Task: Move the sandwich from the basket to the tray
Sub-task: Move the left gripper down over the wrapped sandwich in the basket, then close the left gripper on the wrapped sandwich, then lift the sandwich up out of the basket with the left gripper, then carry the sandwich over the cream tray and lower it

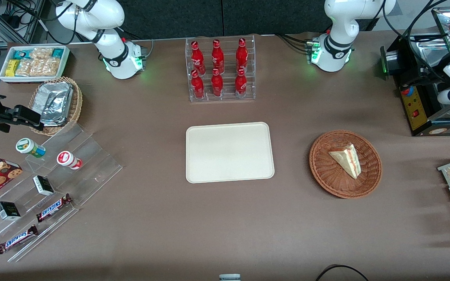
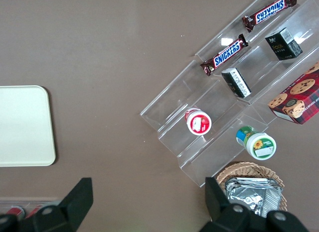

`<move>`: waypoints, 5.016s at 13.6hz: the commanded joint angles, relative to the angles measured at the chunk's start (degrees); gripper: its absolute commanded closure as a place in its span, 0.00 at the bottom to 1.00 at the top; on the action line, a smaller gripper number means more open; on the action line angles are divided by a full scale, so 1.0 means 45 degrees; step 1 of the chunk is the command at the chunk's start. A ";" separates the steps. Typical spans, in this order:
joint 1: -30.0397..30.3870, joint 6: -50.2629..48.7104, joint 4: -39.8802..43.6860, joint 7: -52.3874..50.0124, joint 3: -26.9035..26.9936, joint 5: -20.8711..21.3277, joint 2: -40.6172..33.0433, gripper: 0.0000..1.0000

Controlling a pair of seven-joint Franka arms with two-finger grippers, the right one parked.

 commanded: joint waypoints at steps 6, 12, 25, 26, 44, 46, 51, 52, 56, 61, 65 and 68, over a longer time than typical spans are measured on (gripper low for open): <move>0.0091 0.1331 -0.0954 -0.0529 -0.0045 0.0347 0.0333 0.00; -0.0181 0.6545 -0.5350 -0.6302 -0.0104 0.0230 0.0157 0.00; -0.0476 1.3702 -0.9242 -0.9948 -0.0006 -0.1059 0.1758 0.00; -0.0476 1.3915 -0.9456 -0.9929 -0.0006 -0.1059 0.1798 0.00; -0.0573 1.5968 -1.0123 -0.9909 -0.0045 -0.0982 0.3049 1.00; -0.0612 1.4725 -0.9559 -0.9870 -0.0084 -0.0865 0.2776 1.00; -0.0788 0.9025 -0.6515 -0.9753 -0.0569 0.0034 0.1858 1.00; -0.0788 0.8222 -0.5948 -0.9753 -0.0805 0.0034 0.1644 1.00; -0.0807 0.5096 -0.3449 -0.9733 -0.2481 0.0034 0.1427 1.00; -0.0846 0.4580 -0.2330 -1.0277 -0.5119 -0.0005 0.1738 1.00; -0.1254 0.5302 -0.1882 -1.1487 -0.6587 0.0229 0.2868 1.00; -0.2815 0.5323 -0.0770 -1.2814 -0.6588 0.1104 0.4624 1.00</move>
